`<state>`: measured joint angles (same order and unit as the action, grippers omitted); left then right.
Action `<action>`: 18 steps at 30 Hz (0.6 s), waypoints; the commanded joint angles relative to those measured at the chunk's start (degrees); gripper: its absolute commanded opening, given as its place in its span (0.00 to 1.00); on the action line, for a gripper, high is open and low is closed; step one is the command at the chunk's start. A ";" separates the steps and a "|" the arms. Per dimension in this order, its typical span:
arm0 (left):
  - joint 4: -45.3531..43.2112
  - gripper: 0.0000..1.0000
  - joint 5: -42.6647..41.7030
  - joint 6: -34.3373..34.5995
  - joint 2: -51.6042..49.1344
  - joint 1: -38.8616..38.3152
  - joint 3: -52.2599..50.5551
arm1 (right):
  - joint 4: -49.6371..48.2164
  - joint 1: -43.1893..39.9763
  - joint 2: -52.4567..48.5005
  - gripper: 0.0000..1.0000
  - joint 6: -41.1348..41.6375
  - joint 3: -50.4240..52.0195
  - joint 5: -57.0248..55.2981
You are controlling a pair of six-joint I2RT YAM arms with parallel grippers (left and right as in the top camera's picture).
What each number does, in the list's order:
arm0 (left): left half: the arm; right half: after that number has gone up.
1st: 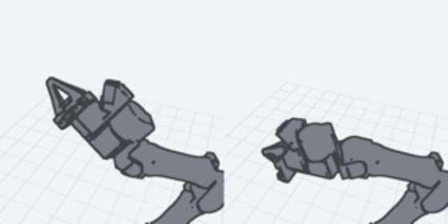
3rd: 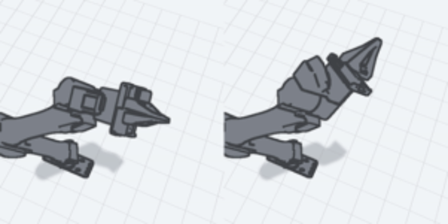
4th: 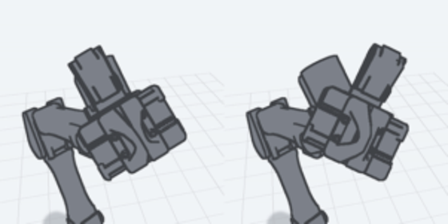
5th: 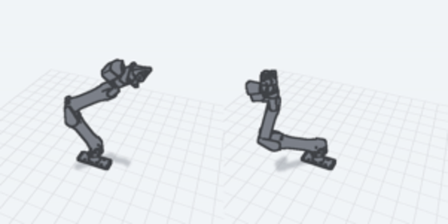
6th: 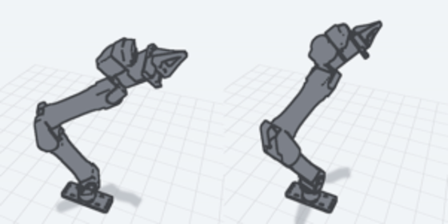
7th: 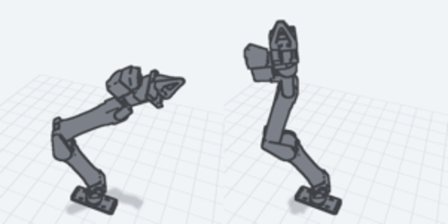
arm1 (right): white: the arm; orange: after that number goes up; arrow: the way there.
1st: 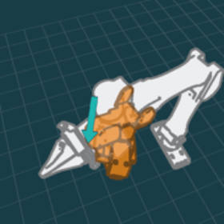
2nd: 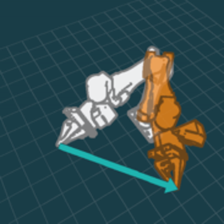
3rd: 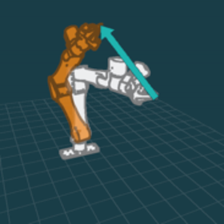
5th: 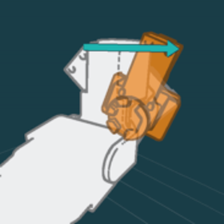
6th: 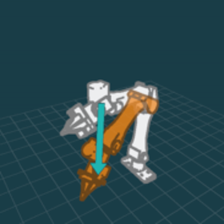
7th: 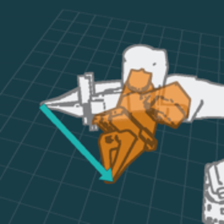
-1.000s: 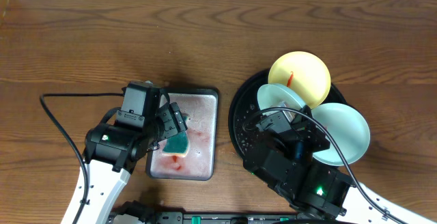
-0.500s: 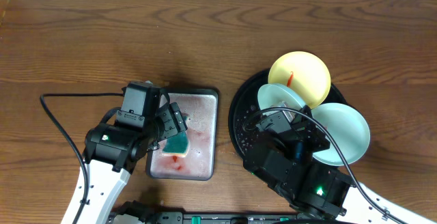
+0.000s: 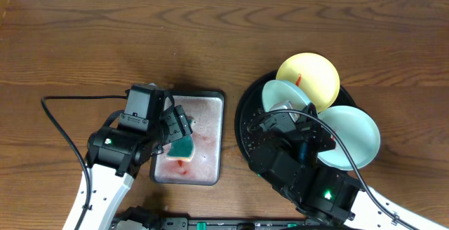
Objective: Clean dirty plates on tray and stack at the side
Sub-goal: 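Lift the mint plate upright with the right gripper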
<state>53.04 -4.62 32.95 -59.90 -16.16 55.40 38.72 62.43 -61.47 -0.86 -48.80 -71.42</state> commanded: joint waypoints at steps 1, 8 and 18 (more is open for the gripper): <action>0.24 0.84 -0.35 -0.37 -0.07 0.28 -0.33 | -1.27 -0.83 -0.02 0.01 1.51 -0.98 0.87; 0.24 0.84 -0.33 -0.37 -0.07 0.28 -0.33 | -0.94 -2.10 -0.68 0.01 1.53 -0.98 4.35; 0.24 0.84 -0.35 -0.37 -0.07 0.28 -0.33 | 2.51 -20.26 -0.57 0.01 31.04 -1.03 33.44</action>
<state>53.12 -4.62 32.93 -59.90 -16.16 55.40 42.50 50.59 -62.22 19.77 -48.82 -53.01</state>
